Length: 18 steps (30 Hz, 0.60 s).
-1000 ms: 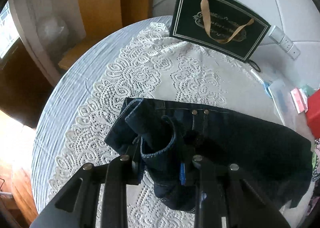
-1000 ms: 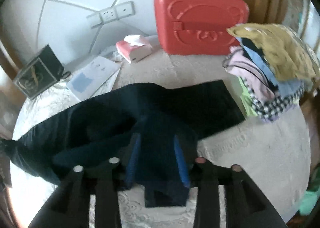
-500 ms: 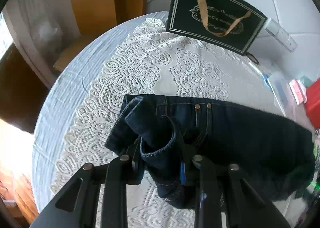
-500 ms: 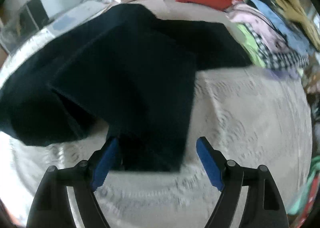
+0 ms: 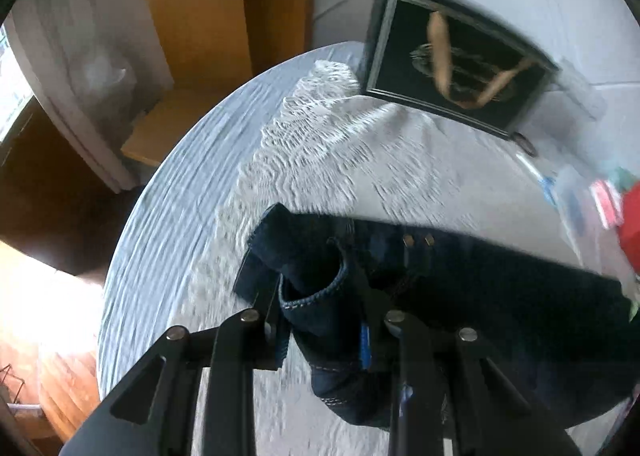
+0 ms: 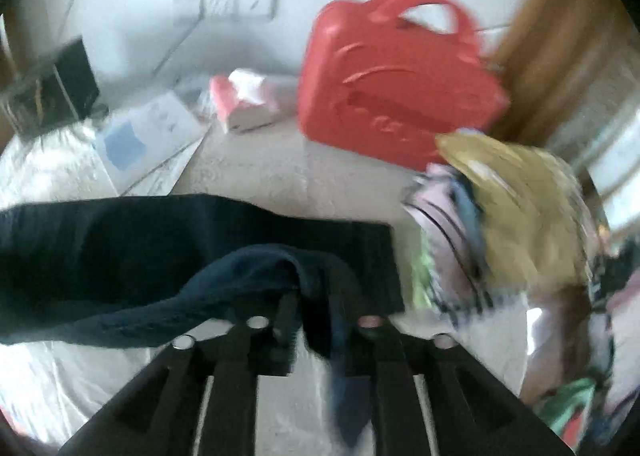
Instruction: Fold clothes
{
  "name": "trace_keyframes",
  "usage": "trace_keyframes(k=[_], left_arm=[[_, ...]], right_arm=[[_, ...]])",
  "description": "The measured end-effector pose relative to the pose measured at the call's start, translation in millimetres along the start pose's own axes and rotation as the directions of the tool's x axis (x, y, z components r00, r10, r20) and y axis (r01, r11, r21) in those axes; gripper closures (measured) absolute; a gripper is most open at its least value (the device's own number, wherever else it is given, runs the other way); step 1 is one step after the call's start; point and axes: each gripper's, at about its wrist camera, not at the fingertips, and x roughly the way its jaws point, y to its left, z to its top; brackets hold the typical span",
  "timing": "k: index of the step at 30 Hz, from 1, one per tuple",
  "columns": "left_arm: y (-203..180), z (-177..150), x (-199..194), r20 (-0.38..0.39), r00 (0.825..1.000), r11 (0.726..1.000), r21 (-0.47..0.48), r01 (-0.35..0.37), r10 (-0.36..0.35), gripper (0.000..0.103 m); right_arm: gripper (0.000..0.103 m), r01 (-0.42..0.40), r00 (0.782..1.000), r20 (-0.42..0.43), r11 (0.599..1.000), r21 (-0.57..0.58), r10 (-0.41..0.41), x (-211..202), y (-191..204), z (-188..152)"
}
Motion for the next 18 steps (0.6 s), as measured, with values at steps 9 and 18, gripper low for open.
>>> trace_keyframes(k=[9,18], left_arm=[[-1.6,50.4,83.8,-0.130,0.991,0.995,-0.099,-0.033,0.020,0.077],[-11.1,53.7,96.1,-0.123,0.988,0.993,-0.059,-0.101,0.093,0.075]], right_arm=[[0.033,-0.149,0.988,0.011,0.958,0.244,0.151,57.4,-14.8,8.8],[0.031,-0.139,0.978,0.202,0.884,0.447,0.052,42.1,-81.5,19.6]])
